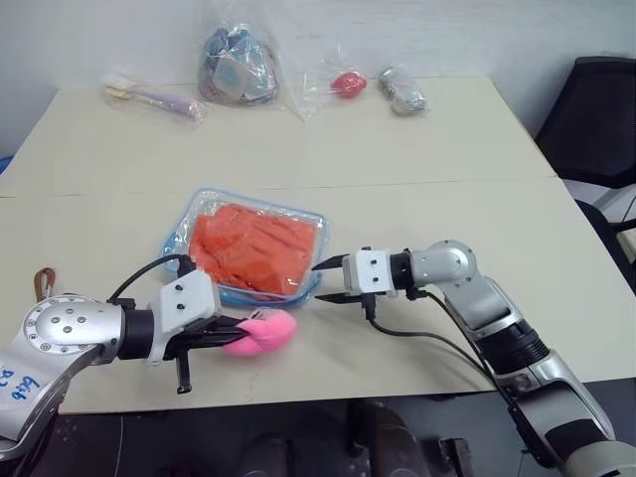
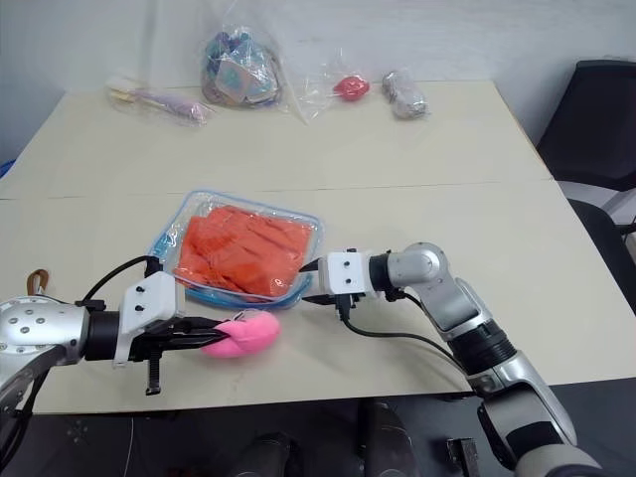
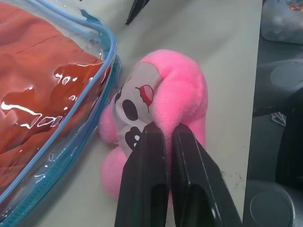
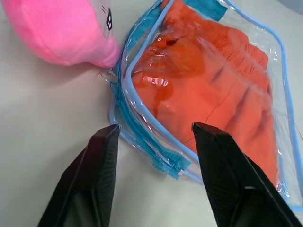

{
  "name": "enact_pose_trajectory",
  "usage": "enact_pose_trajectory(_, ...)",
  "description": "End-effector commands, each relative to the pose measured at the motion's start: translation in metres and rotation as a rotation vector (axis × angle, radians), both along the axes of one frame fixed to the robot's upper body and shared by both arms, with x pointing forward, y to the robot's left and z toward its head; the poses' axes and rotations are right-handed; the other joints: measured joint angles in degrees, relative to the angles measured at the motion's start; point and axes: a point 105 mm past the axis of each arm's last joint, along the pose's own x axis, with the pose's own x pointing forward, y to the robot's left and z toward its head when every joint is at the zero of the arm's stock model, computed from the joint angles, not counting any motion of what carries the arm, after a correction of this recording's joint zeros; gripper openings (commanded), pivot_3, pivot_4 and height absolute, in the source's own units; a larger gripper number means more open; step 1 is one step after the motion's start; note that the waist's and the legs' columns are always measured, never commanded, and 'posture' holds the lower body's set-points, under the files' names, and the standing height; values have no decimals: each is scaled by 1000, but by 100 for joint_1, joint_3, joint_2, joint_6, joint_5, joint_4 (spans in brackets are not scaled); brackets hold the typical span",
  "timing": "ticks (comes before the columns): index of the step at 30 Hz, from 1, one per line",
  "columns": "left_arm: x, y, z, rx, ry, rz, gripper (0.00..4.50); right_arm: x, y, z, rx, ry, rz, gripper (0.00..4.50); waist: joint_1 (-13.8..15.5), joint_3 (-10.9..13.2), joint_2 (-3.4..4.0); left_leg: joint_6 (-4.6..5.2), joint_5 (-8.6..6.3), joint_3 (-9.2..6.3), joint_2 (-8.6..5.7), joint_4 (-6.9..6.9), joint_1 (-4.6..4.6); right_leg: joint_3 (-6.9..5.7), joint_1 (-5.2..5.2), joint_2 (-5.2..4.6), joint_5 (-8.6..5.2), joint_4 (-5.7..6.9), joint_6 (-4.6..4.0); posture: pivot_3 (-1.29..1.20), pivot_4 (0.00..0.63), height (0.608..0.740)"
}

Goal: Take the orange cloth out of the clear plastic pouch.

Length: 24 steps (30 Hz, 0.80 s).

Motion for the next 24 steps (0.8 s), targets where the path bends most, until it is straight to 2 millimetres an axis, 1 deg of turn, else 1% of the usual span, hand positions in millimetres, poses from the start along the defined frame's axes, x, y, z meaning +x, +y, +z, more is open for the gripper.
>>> enact_pose_trajectory(1,0,-2,4,-1,-27,-8,0,-6,13,7,22,-47,44,2515,-10,0,0,0,0,-1,0,0,0,0,0,0,0,0,0,0,150,740)
enact_pose_trajectory(4,-1,-4,2,-5,-26,-6,0,-6,22,6,29,-60,52,2515,-27,0,0,0,0,-4,0,0,0,1,0,0,-1,1,-1,0,150,740)
enact_pose_trajectory(8,-1,-5,2,-9,-26,-4,0,-4,29,5,33,-63,53,2515,-65,0,0,0,0,-8,0,0,-1,0,0,-1,-1,1,-1,0,150,740)
enact_pose_trajectory(9,-1,-5,2,-11,-26,-4,0,-1,30,3,24,-73,45,2515,-68,0,0,0,0,-8,0,0,-2,0,0,-1,-1,1,-1,0,150,740)
enact_pose_trajectory(12,-1,-6,2,-14,-27,-5,0,5,31,-3,9,-86,34,1913,-77,0,0,0,0,-10,0,-1,-1,0,0,-1,-1,1,-2,0,150,740)
enact_pose_trajectory(17,-1,-5,3,-22,-28,1,0,7,28,-6,4,-84,39,184,-77,0,0,0,0,-10,0,-1,-2,1,-1,-1,-2,1,-3,0,150,740)
enact_pose_trajectory(18,-1,-4,3,-23,-28,2,0,6,28,-6,5,-82,40,44,-77,0,0,0,0,-11,0,-1,-2,1,-1,-2,-2,1,-3,0,150,740)
enact_pose_trajectory(21,0,-3,2,-27,-25,9,0,2,24,-6,4,-73,56,44,-77,0,0,0,0,-15,1,-2,-2,1,-1,-1,-2,1,-3,0,150,740)
enact_pose_trajectory(24,1,2,2,-27,-21,32,0,0,14,1,5,-84,68,44,-74,0,1,0,0,-21,0,-1,-3,0,-1,-2,-2,0,-3,0,150,740)
